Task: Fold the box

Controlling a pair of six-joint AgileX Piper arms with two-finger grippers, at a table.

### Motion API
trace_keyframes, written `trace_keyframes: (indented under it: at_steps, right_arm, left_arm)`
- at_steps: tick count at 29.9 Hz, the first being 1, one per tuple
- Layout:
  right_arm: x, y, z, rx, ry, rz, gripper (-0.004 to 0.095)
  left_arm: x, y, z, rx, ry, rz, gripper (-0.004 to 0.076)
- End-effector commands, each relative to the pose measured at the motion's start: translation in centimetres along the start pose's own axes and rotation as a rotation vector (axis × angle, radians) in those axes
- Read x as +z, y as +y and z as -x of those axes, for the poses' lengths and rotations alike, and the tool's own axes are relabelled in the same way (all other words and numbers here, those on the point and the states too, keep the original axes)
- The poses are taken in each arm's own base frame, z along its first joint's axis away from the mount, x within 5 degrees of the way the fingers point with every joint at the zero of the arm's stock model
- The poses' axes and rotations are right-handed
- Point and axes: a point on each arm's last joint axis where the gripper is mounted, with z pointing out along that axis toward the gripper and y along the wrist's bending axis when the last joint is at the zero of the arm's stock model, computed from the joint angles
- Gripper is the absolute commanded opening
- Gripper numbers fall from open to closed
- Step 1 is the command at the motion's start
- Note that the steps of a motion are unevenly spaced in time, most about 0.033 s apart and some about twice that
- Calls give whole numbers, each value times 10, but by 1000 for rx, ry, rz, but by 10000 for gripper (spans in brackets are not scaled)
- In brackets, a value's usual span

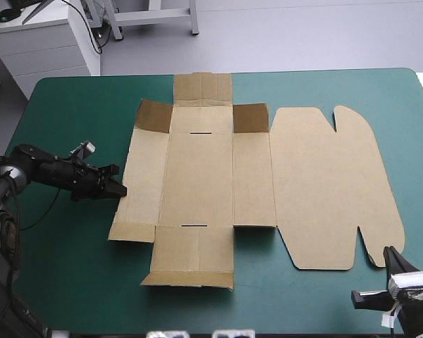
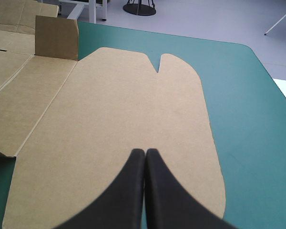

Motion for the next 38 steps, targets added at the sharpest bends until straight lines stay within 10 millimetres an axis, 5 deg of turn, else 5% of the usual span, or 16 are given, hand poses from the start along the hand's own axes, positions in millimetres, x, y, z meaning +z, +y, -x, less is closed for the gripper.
trace_keyframes:
  at_steps: [1,13,23,38]
  right_arm:
    - [-8,-2,11,-3,-106,-34,-14]
    - [-8,-2,11,-3,-106,-34,-14]
    - [-8,-2,11,-3,-106,-34,-14]
    - [-8,-2,11,-3,-106,-34,-14]
  left_arm:
    - [-13,-18,3,29,-43,-48,-6]
    - [-14,-16,5,25,-75,-29,21]
    - [11,-44,1,118,6,-30,564]
    - [16,-49,-1,100,27,-22,554]
